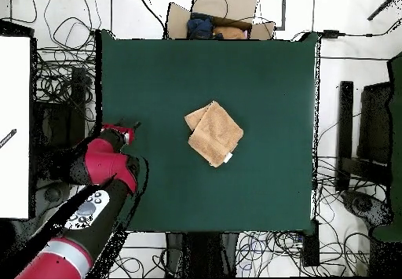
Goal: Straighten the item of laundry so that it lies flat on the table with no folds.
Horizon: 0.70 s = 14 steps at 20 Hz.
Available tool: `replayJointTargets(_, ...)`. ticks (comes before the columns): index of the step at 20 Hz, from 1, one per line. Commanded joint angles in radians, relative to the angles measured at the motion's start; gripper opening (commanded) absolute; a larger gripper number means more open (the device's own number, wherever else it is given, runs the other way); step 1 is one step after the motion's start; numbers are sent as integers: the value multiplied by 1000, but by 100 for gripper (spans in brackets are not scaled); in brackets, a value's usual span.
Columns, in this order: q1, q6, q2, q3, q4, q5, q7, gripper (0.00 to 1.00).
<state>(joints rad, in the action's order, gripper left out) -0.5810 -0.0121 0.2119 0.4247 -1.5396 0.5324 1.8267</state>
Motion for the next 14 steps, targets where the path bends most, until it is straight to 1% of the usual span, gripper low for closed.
replayJointTargets(1, 27, 444, -52, 14, 273, 74, 247, 100)
replayJointTargets(5, 27, 587, -128, 54, 459, 76, 328, 100)
replayJointTargets(8, 44, 716, -185, 57, 600, 90, 395, 100)
replayJointTargets(14, 99, 994, -323, 119, 958, 120, 484, 100)
